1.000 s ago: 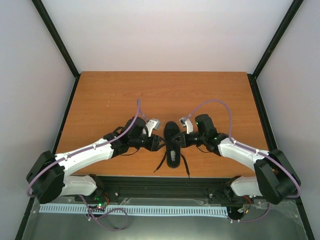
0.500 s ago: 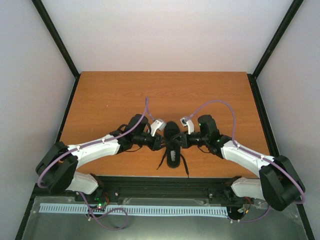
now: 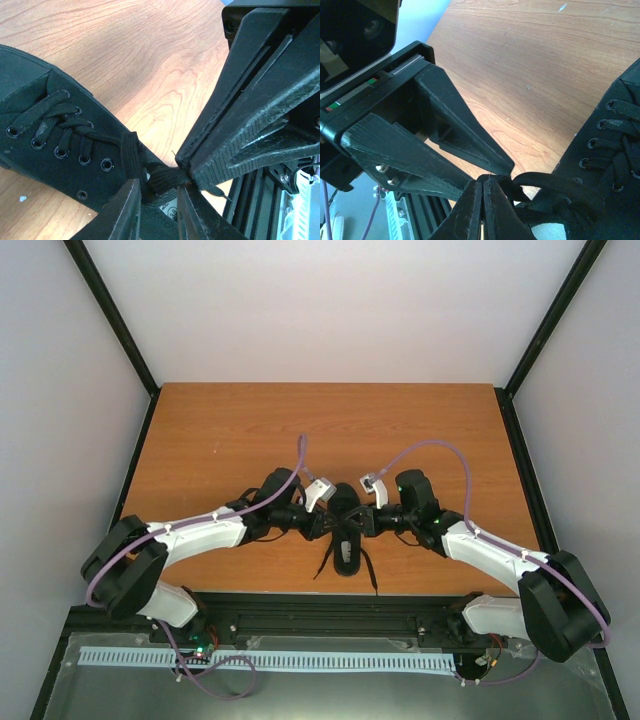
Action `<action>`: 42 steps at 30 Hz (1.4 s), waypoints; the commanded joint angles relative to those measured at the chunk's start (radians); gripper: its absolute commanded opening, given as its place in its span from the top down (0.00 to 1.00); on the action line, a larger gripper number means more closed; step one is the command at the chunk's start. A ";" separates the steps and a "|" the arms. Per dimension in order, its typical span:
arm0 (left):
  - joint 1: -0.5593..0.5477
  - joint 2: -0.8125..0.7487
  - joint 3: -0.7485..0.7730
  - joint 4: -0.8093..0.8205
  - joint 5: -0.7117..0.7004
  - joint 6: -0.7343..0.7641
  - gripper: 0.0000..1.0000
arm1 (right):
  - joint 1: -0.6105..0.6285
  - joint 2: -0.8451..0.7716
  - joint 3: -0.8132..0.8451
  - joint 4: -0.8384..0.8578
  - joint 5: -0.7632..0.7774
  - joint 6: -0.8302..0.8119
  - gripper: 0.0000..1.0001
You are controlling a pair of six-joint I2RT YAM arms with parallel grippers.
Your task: Tie the shoes
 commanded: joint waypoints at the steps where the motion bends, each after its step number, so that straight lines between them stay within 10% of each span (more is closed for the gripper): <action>1: 0.006 0.031 0.030 0.115 0.030 0.084 0.76 | 0.010 -0.007 -0.009 0.029 -0.024 0.013 0.97; 23: 0.006 0.063 0.003 0.226 0.043 0.051 0.99 | 0.010 -0.003 -0.037 0.019 -0.003 0.009 0.95; 31: 0.006 0.027 -0.069 0.252 -0.025 -0.015 0.99 | 0.010 -0.094 -0.071 -0.046 0.095 0.005 0.23; 42: 0.005 -0.006 -0.122 0.280 -0.050 -0.030 0.99 | 0.008 -0.180 -0.221 -0.034 0.215 0.095 0.13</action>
